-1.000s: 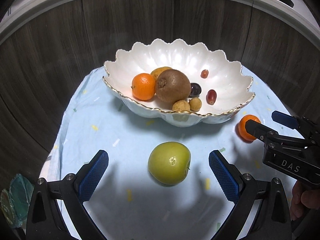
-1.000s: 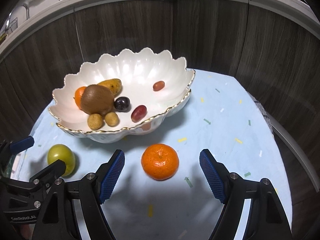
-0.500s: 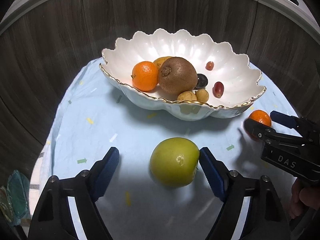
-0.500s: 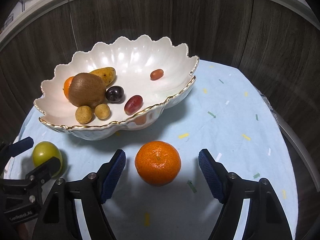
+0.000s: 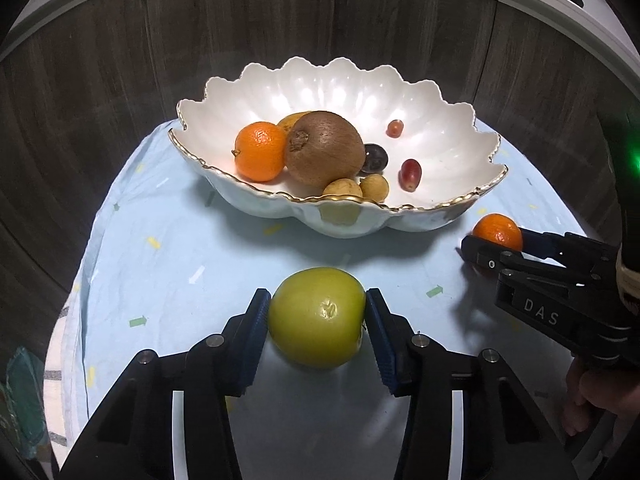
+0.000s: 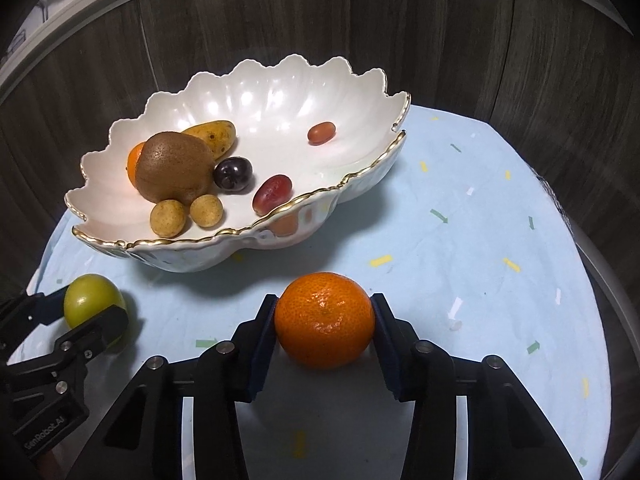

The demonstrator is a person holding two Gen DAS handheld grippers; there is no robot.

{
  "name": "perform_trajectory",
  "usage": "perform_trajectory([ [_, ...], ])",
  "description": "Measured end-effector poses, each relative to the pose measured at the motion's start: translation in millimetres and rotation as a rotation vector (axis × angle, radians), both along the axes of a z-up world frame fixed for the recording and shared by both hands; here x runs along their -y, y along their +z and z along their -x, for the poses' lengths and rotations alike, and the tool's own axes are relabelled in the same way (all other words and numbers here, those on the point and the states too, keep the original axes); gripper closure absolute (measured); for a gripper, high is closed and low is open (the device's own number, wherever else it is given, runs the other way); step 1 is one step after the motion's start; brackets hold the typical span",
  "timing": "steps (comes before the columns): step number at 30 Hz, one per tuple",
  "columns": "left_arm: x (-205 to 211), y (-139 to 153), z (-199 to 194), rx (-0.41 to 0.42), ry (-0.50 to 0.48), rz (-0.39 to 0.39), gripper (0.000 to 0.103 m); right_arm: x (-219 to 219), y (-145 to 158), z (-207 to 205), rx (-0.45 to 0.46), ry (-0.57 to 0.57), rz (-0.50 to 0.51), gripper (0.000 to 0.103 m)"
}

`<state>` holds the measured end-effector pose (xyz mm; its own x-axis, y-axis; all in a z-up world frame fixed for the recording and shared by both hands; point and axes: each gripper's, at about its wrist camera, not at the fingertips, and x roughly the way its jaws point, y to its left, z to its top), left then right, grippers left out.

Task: Organize fruits
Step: 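Close the left tool on the green apple while the right tool closes on the mandarin, then carry the green apple with the left tool while the right tool carries the mandarin over the bowl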

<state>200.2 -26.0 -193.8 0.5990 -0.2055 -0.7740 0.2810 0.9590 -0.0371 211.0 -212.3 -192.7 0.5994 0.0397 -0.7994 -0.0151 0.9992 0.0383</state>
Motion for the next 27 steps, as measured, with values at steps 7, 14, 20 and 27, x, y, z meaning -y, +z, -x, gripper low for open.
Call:
perform_trajectory([
  [7,-3,7,2,0.005,0.007,0.004,0.056,-1,7,4,0.015,0.0,-0.001,0.058],
  [14,-3,20,6,0.031,0.018,-0.003,0.056,-3,20,9,0.041,0.003,-0.001,0.058],
  [20,-5,30,11,0.057,0.023,-0.007,0.056,-5,33,14,0.067,0.006,-0.003,0.058],
  [27,-8,44,16,0.088,0.032,-0.006,0.056,-8,49,19,0.1,0.011,-0.007,0.058],
])
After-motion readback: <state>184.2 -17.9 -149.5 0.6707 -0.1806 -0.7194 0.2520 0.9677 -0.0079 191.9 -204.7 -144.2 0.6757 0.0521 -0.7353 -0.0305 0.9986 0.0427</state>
